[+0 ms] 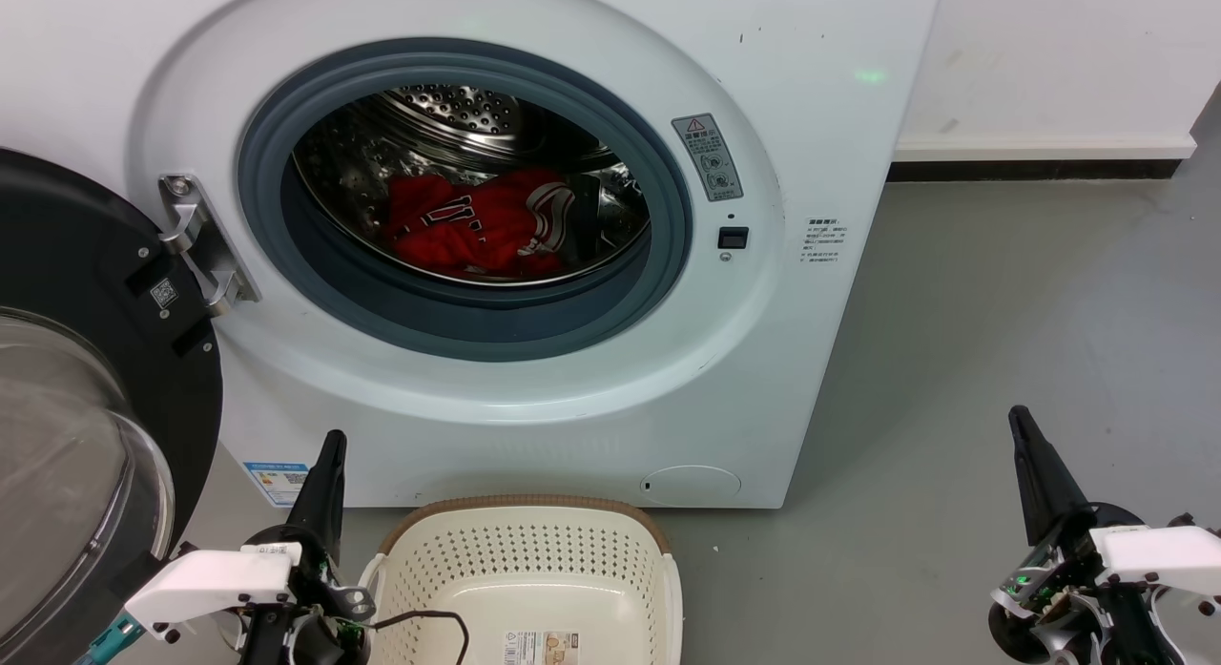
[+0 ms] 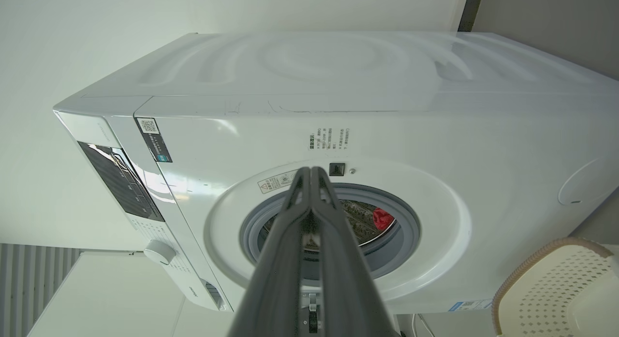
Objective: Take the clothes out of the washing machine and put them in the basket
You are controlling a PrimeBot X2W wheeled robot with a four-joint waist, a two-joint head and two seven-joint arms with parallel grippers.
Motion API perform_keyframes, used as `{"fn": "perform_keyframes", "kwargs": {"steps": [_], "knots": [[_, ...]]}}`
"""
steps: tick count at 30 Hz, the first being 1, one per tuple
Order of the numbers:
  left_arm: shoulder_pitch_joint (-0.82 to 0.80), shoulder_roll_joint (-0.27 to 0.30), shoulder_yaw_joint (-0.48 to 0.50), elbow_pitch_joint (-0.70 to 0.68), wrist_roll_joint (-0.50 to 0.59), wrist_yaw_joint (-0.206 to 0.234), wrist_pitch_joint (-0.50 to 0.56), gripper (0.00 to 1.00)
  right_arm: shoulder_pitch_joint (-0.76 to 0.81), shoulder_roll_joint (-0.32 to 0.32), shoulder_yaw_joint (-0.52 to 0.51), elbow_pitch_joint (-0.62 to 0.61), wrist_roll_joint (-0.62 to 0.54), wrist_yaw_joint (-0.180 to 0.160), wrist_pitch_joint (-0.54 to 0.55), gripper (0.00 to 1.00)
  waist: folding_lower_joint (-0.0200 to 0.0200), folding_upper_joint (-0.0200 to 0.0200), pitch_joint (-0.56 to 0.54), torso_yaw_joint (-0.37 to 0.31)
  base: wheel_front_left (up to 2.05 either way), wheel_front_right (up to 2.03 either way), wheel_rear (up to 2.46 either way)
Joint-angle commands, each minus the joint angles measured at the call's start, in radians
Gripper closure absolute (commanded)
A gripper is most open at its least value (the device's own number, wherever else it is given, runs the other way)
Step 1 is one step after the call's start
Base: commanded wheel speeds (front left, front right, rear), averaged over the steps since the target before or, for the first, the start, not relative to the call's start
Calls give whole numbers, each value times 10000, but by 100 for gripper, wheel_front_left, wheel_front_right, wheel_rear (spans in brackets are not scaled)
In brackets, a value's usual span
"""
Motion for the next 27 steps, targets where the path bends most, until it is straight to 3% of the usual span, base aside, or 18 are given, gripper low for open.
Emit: {"fn": "perform_keyframes", "kwargs": {"steps": [1,27], "knots": [[-86,-27,43,10,31,-32,29,100,-119,28,-19,27,-56,0,44,100,0,0,0,0,0,0,0],[-88,-92,137,17,108,-32,112,100,-132,95,-115,32,-147,0,118,100,0,0,0,0,0,0,0]]}}
